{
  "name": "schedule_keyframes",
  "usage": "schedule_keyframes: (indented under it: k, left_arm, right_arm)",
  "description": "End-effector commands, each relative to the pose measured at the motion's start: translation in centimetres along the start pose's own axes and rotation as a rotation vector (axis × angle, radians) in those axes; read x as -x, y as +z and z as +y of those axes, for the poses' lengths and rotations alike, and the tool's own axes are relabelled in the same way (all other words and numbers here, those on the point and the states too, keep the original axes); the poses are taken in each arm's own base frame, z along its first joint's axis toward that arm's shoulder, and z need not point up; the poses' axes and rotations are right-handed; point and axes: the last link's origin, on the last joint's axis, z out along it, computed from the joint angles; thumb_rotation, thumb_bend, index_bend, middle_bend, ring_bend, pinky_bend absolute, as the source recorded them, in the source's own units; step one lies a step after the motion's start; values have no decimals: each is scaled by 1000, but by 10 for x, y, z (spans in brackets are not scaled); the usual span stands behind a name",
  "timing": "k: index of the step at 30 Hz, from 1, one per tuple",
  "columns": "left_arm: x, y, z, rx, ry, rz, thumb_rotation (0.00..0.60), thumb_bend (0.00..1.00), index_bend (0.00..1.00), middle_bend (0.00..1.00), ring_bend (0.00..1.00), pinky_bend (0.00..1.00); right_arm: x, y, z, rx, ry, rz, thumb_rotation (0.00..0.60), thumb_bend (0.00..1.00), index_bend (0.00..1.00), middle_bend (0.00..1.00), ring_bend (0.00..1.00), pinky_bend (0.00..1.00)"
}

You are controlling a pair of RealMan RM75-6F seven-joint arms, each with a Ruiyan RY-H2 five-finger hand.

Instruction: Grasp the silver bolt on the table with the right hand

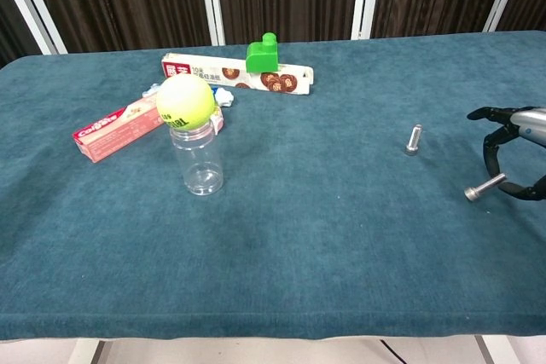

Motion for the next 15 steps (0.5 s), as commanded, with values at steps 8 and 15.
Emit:
schedule_keyframes:
  k: [8,15]
  left_arm:
    - [0,0,0,1,-1,1,600,378,0,0,0,75]
    - [0,0,0,0,-2,2,600,378,0,0,0,75]
  right_arm:
    - [-2,5,-6,-5,5,-5,600,334,542,0,0,0]
    - [-3,7,-11,-18,10,-4,600,334,541,0,0,0]
